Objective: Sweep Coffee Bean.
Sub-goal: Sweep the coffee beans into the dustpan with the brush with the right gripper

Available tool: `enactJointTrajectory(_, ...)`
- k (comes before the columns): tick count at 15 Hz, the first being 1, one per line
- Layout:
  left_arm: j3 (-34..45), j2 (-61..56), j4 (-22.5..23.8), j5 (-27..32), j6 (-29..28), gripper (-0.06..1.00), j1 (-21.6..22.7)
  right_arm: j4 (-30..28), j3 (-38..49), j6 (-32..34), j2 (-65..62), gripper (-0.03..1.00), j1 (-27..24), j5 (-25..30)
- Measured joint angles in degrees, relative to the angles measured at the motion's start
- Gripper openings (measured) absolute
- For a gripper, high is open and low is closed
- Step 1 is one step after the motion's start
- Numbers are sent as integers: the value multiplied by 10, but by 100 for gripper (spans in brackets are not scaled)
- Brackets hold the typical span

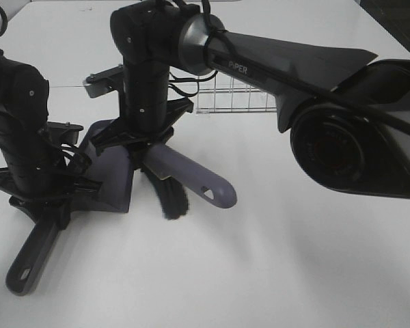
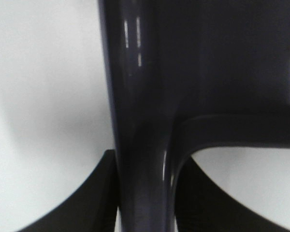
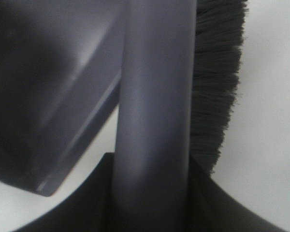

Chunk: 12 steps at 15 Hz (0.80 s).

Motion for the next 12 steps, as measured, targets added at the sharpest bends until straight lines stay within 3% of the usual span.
enactJointTrajectory(4, 0, 0, -1, 0, -1, 26, 0, 14, -50, 5, 1, 29, 11, 2)
enactJointTrajectory(12, 0, 0, -1, 0, -1, 26, 0, -191, -54, 7, -115, 29, 2, 4)
